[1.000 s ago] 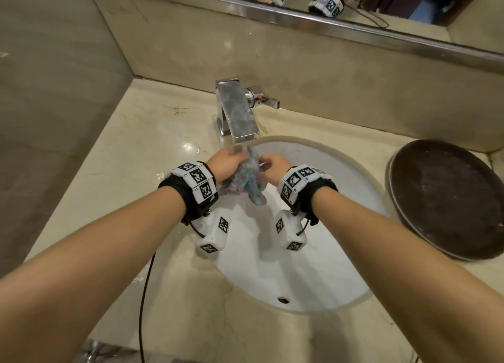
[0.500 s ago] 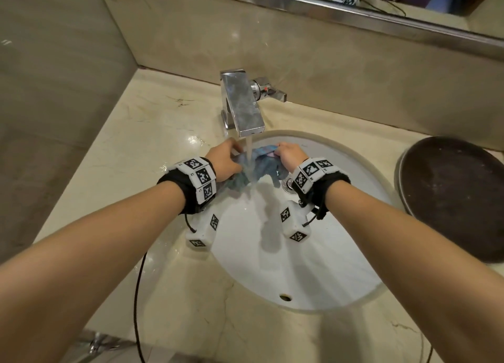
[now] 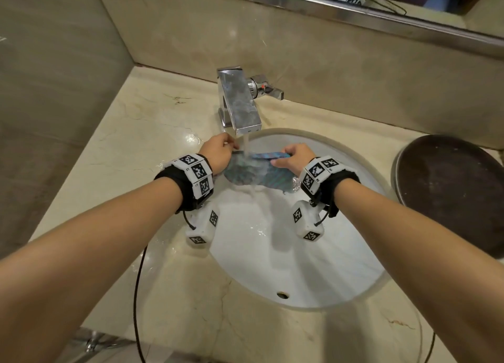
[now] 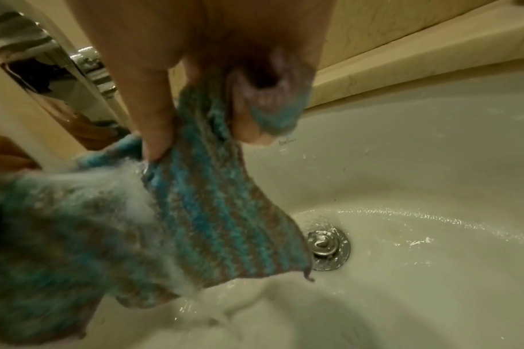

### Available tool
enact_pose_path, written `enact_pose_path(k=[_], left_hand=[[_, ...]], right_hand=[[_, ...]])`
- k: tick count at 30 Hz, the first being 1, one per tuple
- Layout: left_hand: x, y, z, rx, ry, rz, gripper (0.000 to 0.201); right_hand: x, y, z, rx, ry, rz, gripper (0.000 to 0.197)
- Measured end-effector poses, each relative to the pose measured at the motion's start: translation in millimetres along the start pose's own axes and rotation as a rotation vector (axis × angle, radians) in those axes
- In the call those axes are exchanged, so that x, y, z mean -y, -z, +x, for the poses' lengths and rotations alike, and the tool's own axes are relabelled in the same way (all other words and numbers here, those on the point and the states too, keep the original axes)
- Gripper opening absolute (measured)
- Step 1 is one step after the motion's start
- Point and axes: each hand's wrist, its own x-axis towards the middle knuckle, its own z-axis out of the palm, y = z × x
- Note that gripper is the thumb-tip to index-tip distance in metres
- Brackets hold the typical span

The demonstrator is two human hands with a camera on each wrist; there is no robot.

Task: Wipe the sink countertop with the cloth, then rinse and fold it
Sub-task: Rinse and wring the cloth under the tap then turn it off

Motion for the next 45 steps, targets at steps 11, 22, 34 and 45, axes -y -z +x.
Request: enact_pose_path(k=[11, 22, 34, 45], left_hand=[[-3, -7, -5, 0.021, -0.087, 0.140, 0.032], [6, -13, -2, 0.211, -0.096, 0.248, 0.048], [9, -8, 7, 0.080, 0.066, 0.100, 0.030], [3, -11, 5, 0.125, 0.027, -0.267, 0.038]], right_hand=[[1, 5, -4, -0.091, -0.029, 0.045, 0.043], [7, 7, -8, 0.042, -0.001, 0.154, 0.025], [-17, 8, 7, -0.010, -0.105, -0.295, 0.027], [-30, 24, 10, -0.002, -0.204, -0.385, 0.021]])
